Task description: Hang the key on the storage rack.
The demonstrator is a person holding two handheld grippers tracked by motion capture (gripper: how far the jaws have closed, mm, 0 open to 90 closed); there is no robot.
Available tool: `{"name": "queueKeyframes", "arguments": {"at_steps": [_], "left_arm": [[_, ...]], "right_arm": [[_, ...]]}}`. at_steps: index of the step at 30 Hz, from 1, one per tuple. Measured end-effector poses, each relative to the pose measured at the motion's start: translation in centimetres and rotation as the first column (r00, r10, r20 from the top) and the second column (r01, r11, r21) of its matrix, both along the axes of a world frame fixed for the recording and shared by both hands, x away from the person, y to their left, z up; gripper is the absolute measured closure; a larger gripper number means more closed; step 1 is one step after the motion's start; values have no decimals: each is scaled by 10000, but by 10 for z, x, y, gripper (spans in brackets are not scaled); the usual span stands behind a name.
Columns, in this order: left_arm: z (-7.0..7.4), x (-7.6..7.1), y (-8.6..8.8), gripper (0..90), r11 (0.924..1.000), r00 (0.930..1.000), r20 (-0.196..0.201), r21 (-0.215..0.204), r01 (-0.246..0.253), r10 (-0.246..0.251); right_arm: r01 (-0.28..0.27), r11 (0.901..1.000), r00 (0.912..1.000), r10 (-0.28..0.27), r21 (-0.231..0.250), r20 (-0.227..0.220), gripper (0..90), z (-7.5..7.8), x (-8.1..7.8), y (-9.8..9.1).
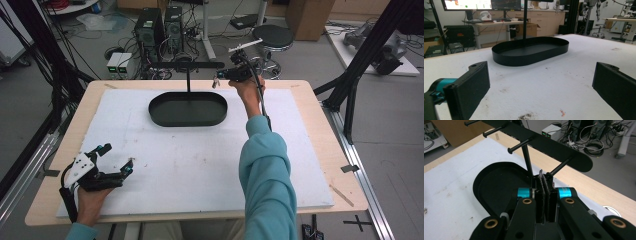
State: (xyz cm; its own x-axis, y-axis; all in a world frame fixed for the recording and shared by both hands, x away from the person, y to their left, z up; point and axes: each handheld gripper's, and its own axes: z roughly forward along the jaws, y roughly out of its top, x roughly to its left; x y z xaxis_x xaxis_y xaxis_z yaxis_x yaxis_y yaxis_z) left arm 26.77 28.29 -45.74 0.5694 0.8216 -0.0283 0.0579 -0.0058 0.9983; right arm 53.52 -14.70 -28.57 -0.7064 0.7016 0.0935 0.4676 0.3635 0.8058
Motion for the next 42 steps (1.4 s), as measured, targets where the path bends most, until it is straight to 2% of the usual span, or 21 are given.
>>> {"name": "queueKeyframes", "arguments": {"at_steps": [11, 31, 42], "left_arm": [[0, 0, 0, 17, 10000, 10000, 6, -9, 11, -11], [0, 0, 0, 17, 10000, 10000, 1, 3, 14, -14], [0, 0, 0, 17, 10000, 10000, 0, 20, 19, -19]], "right_arm": [[69, 9998, 10000, -69, 187, 6, 893, 0, 1, -3], [219, 9996, 9997, -217, 184, -97, 893, -2, 3, -3], [201, 9995, 9998, -201, 261, 14, 892, -5, 7, -7]]}}
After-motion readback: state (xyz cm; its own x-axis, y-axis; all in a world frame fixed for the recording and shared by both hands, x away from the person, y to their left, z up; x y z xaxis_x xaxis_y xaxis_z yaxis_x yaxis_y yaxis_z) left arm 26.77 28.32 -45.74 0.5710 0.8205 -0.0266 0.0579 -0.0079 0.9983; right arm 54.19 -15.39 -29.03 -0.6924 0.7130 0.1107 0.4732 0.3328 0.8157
